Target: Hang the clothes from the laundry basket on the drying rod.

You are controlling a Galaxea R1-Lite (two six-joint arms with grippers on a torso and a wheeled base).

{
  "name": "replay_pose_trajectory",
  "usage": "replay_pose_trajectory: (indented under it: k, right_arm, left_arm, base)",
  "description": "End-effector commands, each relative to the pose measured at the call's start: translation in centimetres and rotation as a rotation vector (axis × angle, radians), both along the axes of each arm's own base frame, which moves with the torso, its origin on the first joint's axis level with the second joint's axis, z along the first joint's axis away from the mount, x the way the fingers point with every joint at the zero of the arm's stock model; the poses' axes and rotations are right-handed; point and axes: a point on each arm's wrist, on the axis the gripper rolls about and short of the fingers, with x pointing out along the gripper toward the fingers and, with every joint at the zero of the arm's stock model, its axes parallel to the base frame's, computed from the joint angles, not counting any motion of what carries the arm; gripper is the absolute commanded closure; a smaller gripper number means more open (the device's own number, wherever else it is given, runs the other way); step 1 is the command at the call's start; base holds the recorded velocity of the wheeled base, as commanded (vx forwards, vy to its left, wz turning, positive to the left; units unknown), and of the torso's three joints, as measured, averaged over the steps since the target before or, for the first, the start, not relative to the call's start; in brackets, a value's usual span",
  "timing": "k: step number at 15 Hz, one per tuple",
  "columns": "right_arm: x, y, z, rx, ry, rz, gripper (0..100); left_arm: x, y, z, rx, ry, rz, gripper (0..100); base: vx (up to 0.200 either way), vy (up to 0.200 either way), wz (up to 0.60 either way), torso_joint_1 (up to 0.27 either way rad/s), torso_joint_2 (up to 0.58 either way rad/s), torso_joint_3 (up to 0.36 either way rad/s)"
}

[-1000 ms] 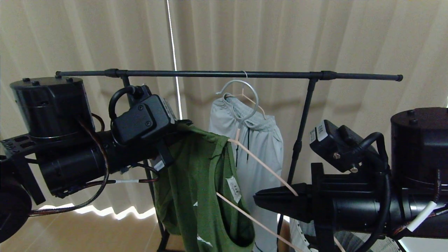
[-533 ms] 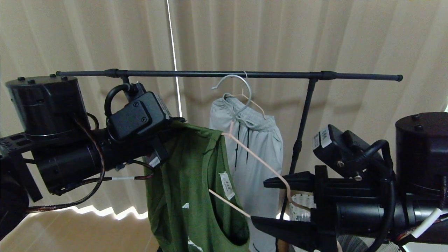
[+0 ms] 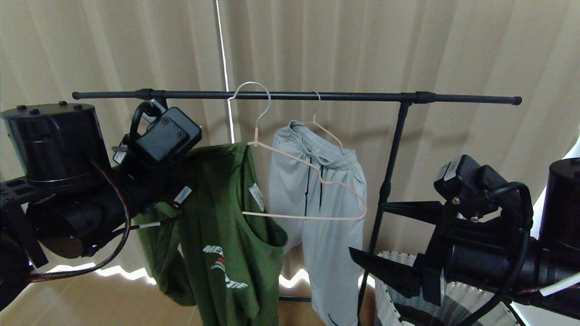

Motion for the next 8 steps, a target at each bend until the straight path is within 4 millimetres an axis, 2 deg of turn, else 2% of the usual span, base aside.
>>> replay_pose_trajectory:
  k: [1,4,8]
  right_arm:
    - [0.1,-0.2,-0.7,-0.020,0.019,-0.015,0]
    - [0.6,0.4,-1.5,-0.043,0.036,-0.031,0]
    - [0.3,1.1,-1.6,-0.045,0.041,-0.004,0]
  left_arm:
    - [-0.8,-0.6,0.5,-0.062,-0.010,0.010,100]
    - [-1.9,-2.2,1.1,-0.164,-0.019,0.008,100]
    - [-2.1,-2.7,2.5,-0.246,-0.053,0.008,100]
  base:
    - [0.000,0.000,0.00,0.000,0.00,0.000]
    - [0.000,0.000,0.00,0.000,0.00,0.000]
    - [0.000,0.000,0.00,0.000,0.00,0.000]
